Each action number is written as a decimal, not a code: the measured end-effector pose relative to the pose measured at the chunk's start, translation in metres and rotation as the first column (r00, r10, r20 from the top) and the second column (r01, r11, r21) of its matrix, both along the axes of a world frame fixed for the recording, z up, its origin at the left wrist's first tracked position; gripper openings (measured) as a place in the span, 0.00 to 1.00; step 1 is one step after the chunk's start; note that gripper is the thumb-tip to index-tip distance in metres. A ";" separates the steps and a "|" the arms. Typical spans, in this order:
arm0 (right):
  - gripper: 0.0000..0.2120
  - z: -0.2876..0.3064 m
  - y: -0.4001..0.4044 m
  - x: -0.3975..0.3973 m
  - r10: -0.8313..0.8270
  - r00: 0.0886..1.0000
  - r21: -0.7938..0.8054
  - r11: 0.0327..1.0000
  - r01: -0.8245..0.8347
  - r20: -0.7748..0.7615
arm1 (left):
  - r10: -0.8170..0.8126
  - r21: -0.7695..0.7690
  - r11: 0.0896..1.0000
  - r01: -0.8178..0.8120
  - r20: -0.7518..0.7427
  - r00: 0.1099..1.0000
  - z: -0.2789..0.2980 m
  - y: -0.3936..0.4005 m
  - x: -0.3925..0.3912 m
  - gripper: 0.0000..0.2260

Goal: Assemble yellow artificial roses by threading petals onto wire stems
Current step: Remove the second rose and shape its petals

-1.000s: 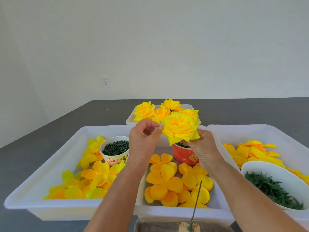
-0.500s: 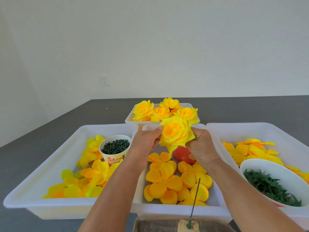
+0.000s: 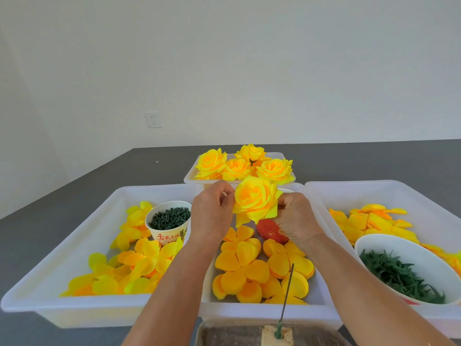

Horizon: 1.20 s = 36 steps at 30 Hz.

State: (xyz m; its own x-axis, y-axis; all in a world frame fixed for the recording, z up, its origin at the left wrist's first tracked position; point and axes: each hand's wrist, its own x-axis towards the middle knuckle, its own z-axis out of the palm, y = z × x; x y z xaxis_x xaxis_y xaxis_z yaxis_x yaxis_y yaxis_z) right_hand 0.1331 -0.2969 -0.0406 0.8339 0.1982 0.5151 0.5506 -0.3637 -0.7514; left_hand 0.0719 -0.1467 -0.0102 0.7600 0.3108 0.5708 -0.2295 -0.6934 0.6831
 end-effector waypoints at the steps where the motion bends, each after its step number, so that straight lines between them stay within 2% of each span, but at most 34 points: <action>1: 0.03 0.000 0.000 0.000 0.001 1.000 0.000 1.000 -0.001 0.000 | -0.001 0.021 1.000 0.001 0.009 1.000 0.000 0.000 0.000 0.06; 4: 0.01 0.003 -0.001 -0.001 -0.021 1.000 0.020 1.000 0.021 0.013 | -0.071 -0.027 0.997 0.071 0.000 0.997 -0.001 -0.001 0.001 0.07; 8: 0.02 0.002 -0.001 -0.001 -0.052 0.998 0.033 0.998 0.051 0.040 | -0.174 -0.313 0.935 0.168 0.007 0.985 0.001 -0.001 0.001 0.08; 12: 0.02 0.003 0.000 -0.001 -0.056 0.998 0.046 0.997 0.056 0.007 | -0.152 -0.269 0.950 0.159 0.047 0.987 0.000 -0.001 0.001 0.08; 15: 0.04 0.005 0.000 -0.002 -0.038 0.999 0.095 0.995 0.041 -0.033 | -0.227 -0.492 0.842 0.222 0.052 0.973 0.003 -0.001 0.000 0.06; 18: 0.06 0.006 0.001 -0.004 -0.023 0.998 0.156 0.987 0.033 -0.066 | -0.261 -0.638 0.752 0.165 -0.057 0.964 0.004 -0.002 0.001 0.11; 21: 0.05 0.007 0.002 -0.007 -0.029 0.998 0.184 0.982 0.040 -0.063 | -0.316 -0.695 0.711 0.108 -0.179 0.932 0.006 -0.002 0.001 0.19; 23: 0.04 0.007 0.002 -0.007 -0.036 0.998 0.184 0.982 0.046 -0.057 | -0.340 -0.716 0.688 0.116 -0.178 0.923 0.006 -0.002 0.001 0.20; 28: 0.04 0.004 0.003 -0.006 -0.086 0.996 0.103 0.991 0.087 -0.015 | -0.317 -0.665 0.724 0.185 -0.082 0.945 0.005 -0.003 -0.001 0.12; 32: 0.03 0.004 0.003 -0.006 -0.112 0.994 0.109 0.988 0.110 0.014 | -0.328 -0.632 0.738 0.239 -0.026 0.944 0.006 -0.002 -0.002 0.08; 34: 0.03 0.005 0.003 -0.007 -0.126 0.992 0.119 0.985 0.122 0.024 | -0.340 -0.646 0.716 0.262 0.004 0.940 0.006 -0.002 -0.002 0.07; 36: 0.05 0.006 0.002 -0.007 -0.150 0.988 0.139 0.980 0.145 0.022 | -0.376 -0.717 0.640 0.276 0.022 0.926 0.006 -0.002 -0.002 0.07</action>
State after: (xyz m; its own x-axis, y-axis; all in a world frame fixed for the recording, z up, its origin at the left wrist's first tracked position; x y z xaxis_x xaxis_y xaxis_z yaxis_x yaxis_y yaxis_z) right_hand 0.1265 -0.2944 -0.0348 0.8313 0.0002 0.5559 0.5232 -0.3379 -0.7823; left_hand 0.0694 -0.1488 -0.0037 0.9359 0.2960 0.1909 -0.2293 0.1008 0.9681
